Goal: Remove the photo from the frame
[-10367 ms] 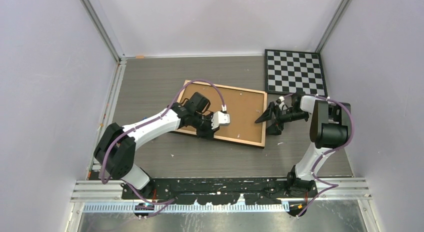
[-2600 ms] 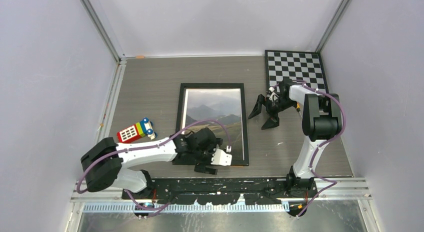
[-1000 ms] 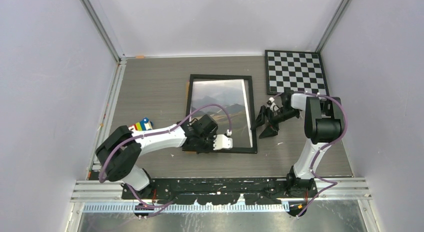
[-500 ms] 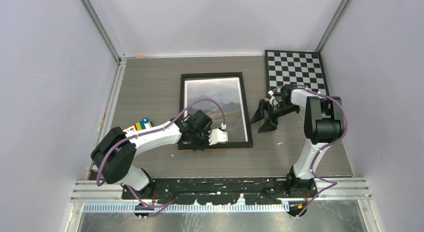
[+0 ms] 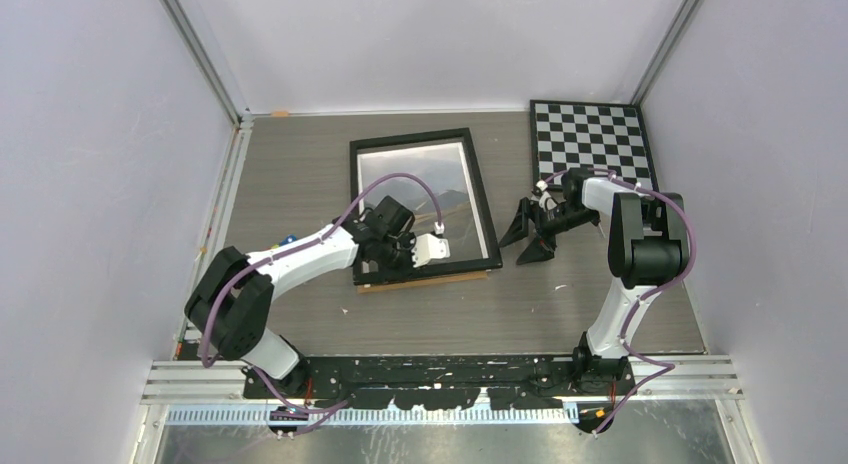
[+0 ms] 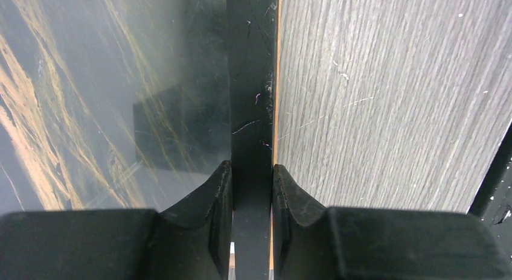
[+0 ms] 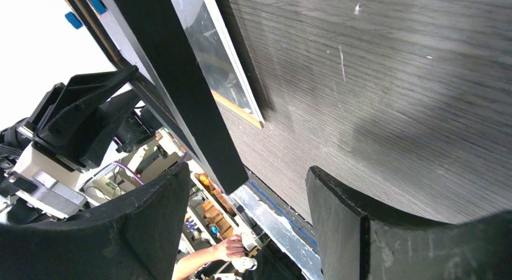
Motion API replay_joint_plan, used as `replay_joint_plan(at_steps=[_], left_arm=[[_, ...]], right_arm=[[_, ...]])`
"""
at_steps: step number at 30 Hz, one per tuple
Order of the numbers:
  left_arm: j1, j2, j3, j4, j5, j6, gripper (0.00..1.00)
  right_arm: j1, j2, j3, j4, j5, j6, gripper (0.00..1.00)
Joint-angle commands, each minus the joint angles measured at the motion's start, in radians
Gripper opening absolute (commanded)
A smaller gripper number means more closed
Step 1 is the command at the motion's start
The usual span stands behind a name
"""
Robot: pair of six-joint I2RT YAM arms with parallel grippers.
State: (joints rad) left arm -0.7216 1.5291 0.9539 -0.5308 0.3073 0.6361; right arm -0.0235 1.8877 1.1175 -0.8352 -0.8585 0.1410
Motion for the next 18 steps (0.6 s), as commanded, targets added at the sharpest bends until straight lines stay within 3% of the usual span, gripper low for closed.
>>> replay_joint_plan(at_steps=[1,8,11,15,18], left_arm=[[0.000,-0.034,0.049,0.032,0.026,0.050,0.00],[0.020,0.015,-0.001,0.165,-0.081,0.105,0.00],[0.020,0.040,-0.024,0.227,-0.116,0.135,0.07],[0.021,0.067,-0.035,0.254,-0.134,0.146,0.33],[0.021,0.056,-0.057,0.259,-0.106,0.157,0.46]], right_arm=[[0.002,-0.034,0.007,-0.006,-0.015,-0.005,0.74],[0.001,-0.033,0.003,0.000,-0.011,0.003,0.74],[0.002,-0.030,0.002,-0.001,-0.009,0.003,0.75],[0.001,-0.031,0.003,-0.002,-0.005,-0.001,0.75],[0.001,-0.033,-0.003,0.001,-0.003,-0.001,0.75]])
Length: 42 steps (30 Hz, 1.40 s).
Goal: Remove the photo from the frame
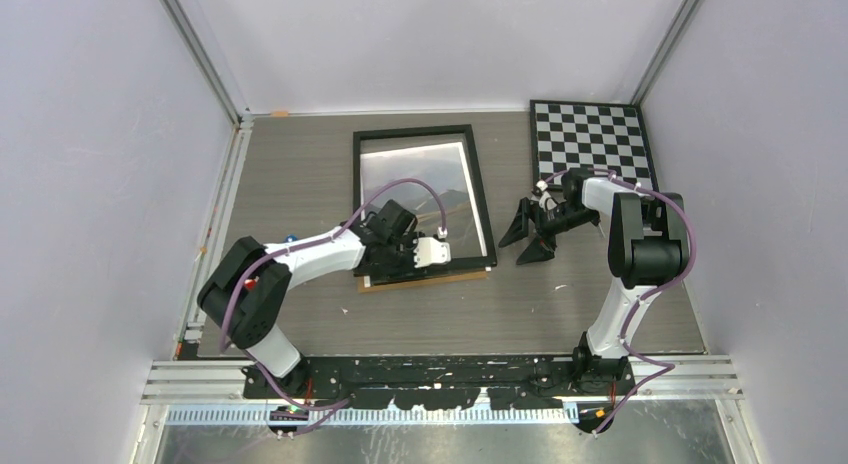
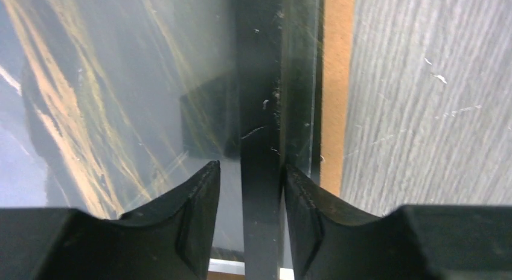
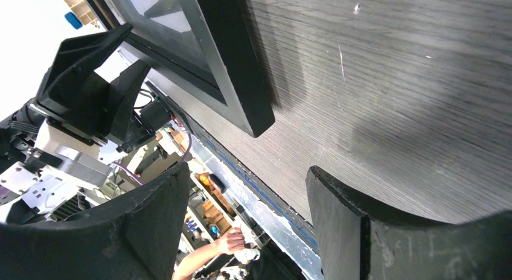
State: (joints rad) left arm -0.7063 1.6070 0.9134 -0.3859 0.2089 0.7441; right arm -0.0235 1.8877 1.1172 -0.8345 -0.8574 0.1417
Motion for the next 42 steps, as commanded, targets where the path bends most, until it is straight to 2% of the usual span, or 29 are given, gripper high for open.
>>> replay_joint_plan(at_steps=[1,5,13,19,24,27,34,42], left_arm=[[0.005,-0.029,-0.025,0.114,0.001,0.054,0.49],[0.005,-0.049,-0.050,0.113,0.015,0.072,0.61],[0.004,-0.098,-0.057,0.081,0.067,0.069,0.67],[0.023,-0.145,-0.081,0.125,0.078,0.015,0.68],[0.039,-0.209,-0.125,0.177,0.083,-0.008,0.68],[0.040,-0.229,-0.153,0.195,0.076,-0.001,0.69],[0.040,-0.246,-0.198,0.250,0.025,0.021,0.70],[0.040,-0.302,-0.263,0.290,0.022,0.057,0.72]], right_arm=[[0.001,-0.037,-0.008,0.006,-0.003,-0.001,0.75],[0.002,-0.062,-0.034,0.032,-0.002,-0.012,0.75],[0.021,-0.219,-0.120,0.115,-0.082,-0.067,0.70],[0.131,-0.333,-0.224,0.245,-0.064,-0.059,0.51],[0.232,-0.385,-0.286,0.372,0.054,-0.047,0.38],[0.284,-0.367,-0.272,0.441,0.108,-0.007,0.32],[0.390,-0.260,-0.220,0.447,0.217,0.063,0.13],[0.490,-0.278,-0.246,0.515,0.384,0.094,0.02]])
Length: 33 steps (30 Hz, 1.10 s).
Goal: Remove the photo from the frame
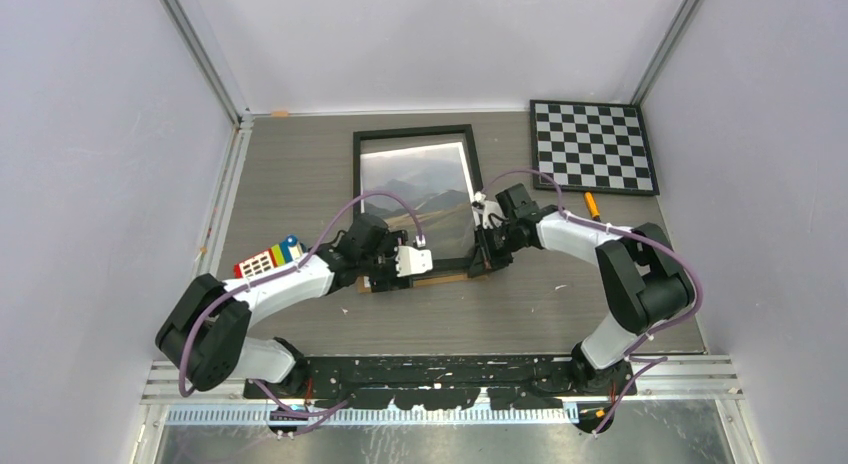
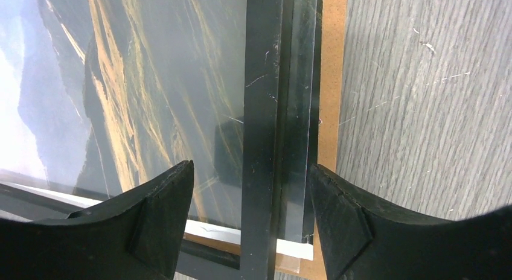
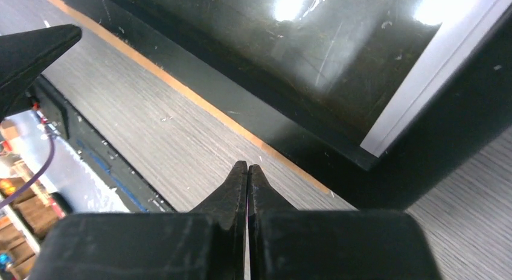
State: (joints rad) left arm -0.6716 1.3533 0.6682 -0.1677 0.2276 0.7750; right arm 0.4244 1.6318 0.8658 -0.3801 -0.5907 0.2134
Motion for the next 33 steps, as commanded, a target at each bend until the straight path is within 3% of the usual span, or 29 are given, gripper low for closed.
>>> replay_joint_plan(at_steps=[1,14,33], left_arm=[[0.006,-0.053,-0.022,0.075,0.003,0.028,0.72],[0.004,-0.054,-0.060,0.128,0.042,0.098,0.77],[0.003,0.098,0.002,0.188,0.001,0.110,0.81]], right_arm=[[0.051,-0.012,0.011,0.059,0.138,0.025,0.01],[0.129,0.086,0.075,-0.002,0.312,0.048,0.01],[0.138,0.124,0.141,-0.118,0.347,0.026,0.01]])
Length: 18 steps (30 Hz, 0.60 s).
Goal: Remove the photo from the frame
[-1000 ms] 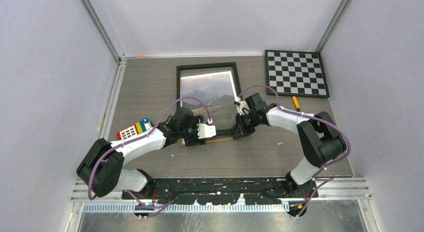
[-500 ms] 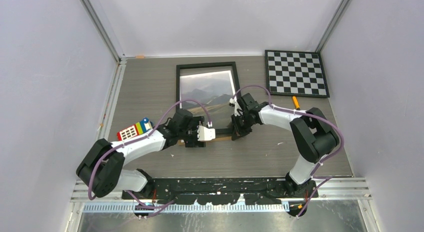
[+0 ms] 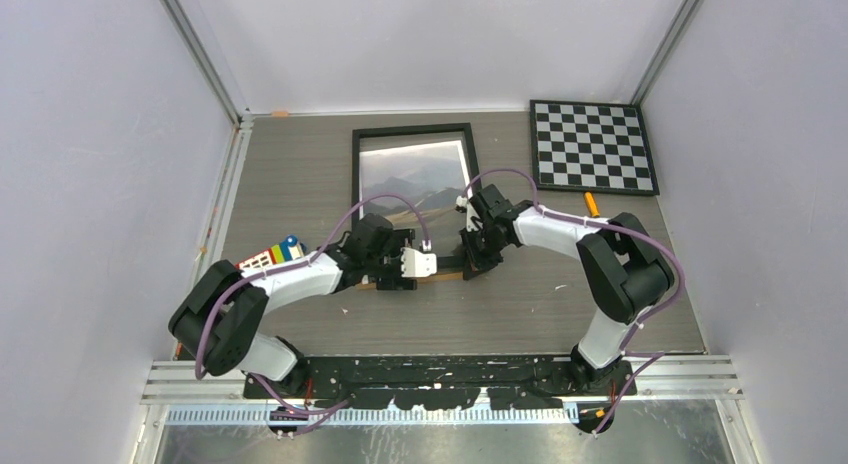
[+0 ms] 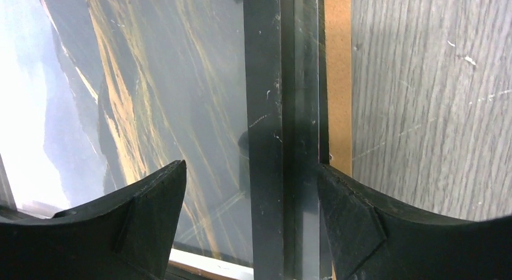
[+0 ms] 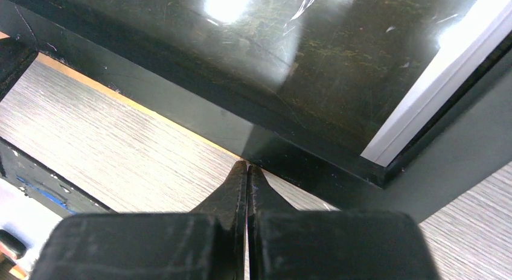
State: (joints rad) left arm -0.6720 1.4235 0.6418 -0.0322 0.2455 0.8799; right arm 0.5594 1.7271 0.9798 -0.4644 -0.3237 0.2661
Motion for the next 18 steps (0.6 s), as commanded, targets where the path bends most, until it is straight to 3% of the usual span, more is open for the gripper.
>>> replay_joint_plan(at_steps=[1,7,18], left_arm=[[0.005,0.025,0.033,0.048,-0.008,-0.002,0.81],[0.005,0.007,0.064,0.035,0.018,-0.043,0.80],[0.005,0.040,0.052,0.000,0.020,0.015,0.80]], right_arm=[[0.002,0.031,0.030,-0.039,0.081,-0.028,0.01],[0.002,0.039,0.036,-0.048,0.083,-0.032,0.01],[0.002,0.034,0.037,-0.058,0.089,-0.039,0.01]])
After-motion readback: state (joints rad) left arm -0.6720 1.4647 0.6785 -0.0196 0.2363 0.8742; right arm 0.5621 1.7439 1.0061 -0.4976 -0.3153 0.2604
